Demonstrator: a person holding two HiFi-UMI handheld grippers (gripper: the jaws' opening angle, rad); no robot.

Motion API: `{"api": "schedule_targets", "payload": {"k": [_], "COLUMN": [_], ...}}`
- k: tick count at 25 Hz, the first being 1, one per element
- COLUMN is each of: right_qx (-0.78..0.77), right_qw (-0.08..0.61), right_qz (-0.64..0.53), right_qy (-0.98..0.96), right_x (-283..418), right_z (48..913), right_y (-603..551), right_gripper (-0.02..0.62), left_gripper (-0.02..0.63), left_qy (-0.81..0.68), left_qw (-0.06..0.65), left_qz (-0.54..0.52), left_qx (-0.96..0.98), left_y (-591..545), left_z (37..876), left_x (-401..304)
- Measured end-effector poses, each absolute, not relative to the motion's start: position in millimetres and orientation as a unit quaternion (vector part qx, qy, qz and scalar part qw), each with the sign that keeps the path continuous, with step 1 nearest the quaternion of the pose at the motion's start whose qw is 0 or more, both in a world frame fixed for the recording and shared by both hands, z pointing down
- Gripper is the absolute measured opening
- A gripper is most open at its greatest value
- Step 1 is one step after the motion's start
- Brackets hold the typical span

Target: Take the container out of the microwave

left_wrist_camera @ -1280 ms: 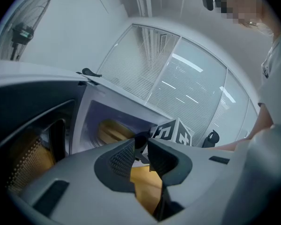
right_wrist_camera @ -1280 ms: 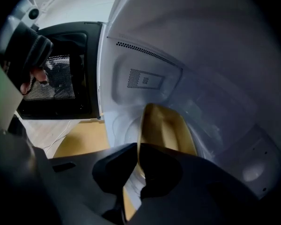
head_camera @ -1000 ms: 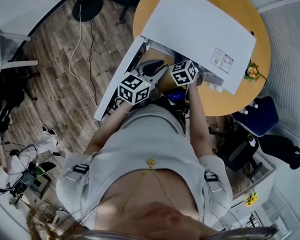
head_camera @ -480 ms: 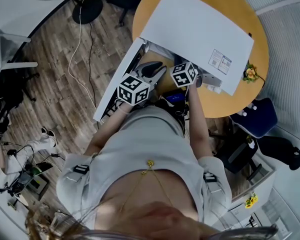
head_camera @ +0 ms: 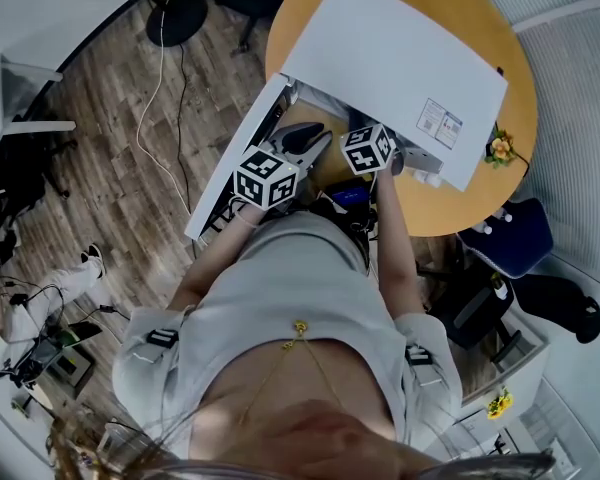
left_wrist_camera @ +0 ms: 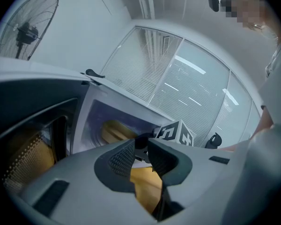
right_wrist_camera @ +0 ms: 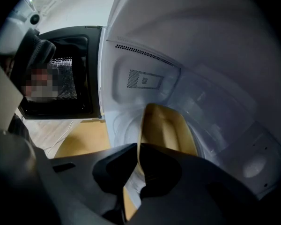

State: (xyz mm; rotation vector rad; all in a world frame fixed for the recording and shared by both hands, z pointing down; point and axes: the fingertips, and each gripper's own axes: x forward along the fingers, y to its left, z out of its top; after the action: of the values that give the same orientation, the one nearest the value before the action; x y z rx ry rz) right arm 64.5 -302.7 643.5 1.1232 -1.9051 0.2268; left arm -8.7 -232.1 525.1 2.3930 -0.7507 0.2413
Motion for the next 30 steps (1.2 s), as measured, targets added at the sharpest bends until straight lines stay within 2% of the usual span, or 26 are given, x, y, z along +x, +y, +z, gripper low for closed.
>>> {"api": "schedule_targets", "payload": {"k": [30], "right_qx": [0.448], "right_qw": [0.413], "right_qz": [0.060], "right_qy": [-0.791], "right_x": [62], "right_z": [608], "right_y": [-249], "right_gripper": [0.029], "left_gripper": [0.087], "left_qy": [-0.305], "left_qw": [0.304], "left_qz": [0.099], "left_qx": [0.897], "left_y": [-194], "left_z": [530], "left_x": [-5]}}
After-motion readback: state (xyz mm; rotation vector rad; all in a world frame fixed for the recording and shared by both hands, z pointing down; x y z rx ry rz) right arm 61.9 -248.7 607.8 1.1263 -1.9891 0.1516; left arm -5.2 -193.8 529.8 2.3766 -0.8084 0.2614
